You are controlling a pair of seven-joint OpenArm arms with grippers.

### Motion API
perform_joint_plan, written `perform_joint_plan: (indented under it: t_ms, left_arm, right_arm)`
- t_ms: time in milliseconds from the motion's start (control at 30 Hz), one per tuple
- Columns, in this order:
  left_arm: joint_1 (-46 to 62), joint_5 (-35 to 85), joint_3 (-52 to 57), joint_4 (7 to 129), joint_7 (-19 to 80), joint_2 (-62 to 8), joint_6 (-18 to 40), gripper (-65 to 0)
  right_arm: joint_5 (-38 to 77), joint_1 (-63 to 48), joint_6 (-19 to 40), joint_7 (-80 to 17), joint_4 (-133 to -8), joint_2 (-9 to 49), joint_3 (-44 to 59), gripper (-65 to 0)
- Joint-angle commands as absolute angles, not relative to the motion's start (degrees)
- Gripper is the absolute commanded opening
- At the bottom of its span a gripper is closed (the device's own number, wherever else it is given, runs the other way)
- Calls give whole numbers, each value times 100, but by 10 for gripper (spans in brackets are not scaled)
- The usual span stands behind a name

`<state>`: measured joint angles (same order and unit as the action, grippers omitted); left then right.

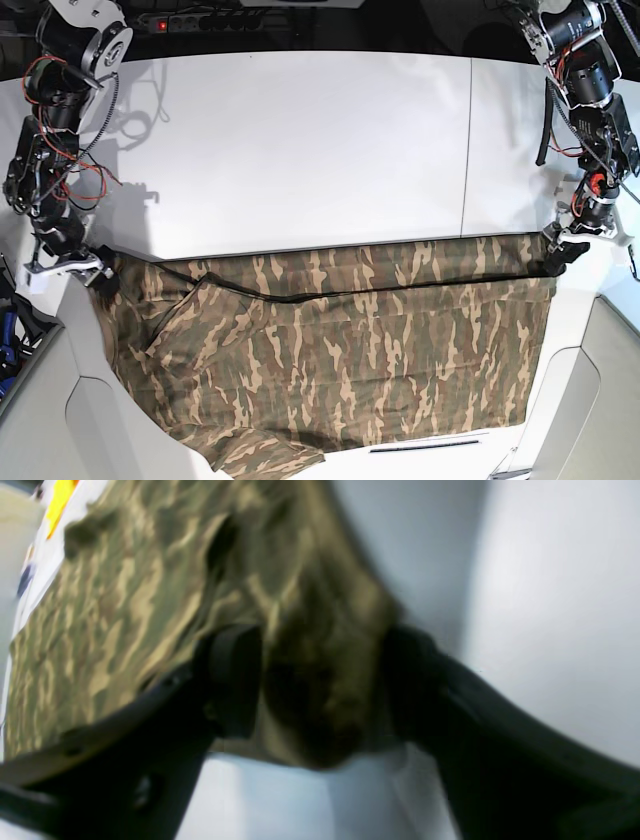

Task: Fold the T-shirt properly
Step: 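Drag the shirt by the hem toward the robot with both grippers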

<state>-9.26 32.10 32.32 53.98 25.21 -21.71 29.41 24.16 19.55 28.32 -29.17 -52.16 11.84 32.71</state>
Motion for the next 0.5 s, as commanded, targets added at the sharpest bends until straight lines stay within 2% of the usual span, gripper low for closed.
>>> perform_joint_plan:
  t_ms: [0, 100, 200, 267, 333, 433, 467]
  left_arm:
    - [-941, 3061, 3221, 5382, 2812, -2171, 2851, -175]
    - [-952, 3061, 3223, 5384, 2864, -2099, 2906, -175]
    - [-952, 3098, 3221, 5384, 2917, -2012, 3258, -176]
    - [-952, 3157, 3218, 5384, 2943, -1981, 3420, -193]
    - [-952, 3273, 3205, 5384, 2941, -1988, 3559, -288]
    - [-952, 3638, 3205, 5393, 2961, -2012, 3813, -499]
    - [-958, 3778, 3205, 5393, 2969, -2021, 3879, -556]
  right_arm:
    - [2443, 2104, 2867, -2930, -5262, 1194, 3201, -263]
    - [2447, 2171, 2847, -2910, -5264, 1081, 3098, -264]
    - [2447, 2224, 2823, -2908, -5264, 1028, 3094, -265]
    - [2443, 2250, 2827, -2910, -5264, 1031, 3094, -320]
    - [2440, 2250, 2827, -2910, -5264, 1033, 3094, -440]
    - [2445, 2252, 2832, -2882, -5266, 1033, 3094, -625]
    - [2445, 2250, 2858, -2836, -5266, 1031, 3094, -650]
